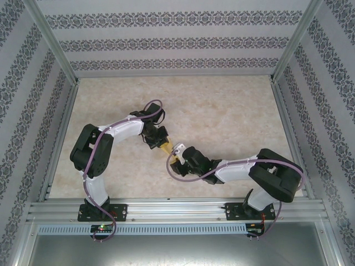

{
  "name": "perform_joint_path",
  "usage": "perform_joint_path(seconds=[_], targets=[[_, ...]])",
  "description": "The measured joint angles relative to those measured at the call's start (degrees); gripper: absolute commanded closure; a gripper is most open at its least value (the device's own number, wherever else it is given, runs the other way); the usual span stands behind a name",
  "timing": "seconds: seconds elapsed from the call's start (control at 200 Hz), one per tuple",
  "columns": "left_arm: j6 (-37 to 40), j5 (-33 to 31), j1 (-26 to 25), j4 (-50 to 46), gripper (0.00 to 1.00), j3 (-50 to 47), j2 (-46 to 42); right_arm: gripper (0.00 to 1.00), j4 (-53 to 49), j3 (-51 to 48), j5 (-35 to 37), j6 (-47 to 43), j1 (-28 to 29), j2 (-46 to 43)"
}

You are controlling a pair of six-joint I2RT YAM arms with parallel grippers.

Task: Fold a paper plane with a square sheet of paper (pick it up from the middle)
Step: Fold the wing for the fifth time at the center of the table.

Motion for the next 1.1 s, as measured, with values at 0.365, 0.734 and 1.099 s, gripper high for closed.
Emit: perform_joint_path(seconds=[0.365, 0.734, 1.099], targets=[[0.0, 0.37, 0.11, 0.02, 0.97, 0.0, 0.0, 0.76, -0.26, 0.11, 13.2, -13.38, 4.92, 2.38], [0.02, 0.63, 0.11, 0.02, 0.98, 0.0, 0.0, 0.77, 0.09, 1.18, 14.4, -15.26, 4.92, 2.82], [0.11, 0.79, 0.11, 0.02, 0.88, 0.0, 0.24, 0.94, 0.7, 2.49, 14.23, -14.75, 4.92, 5.27]])
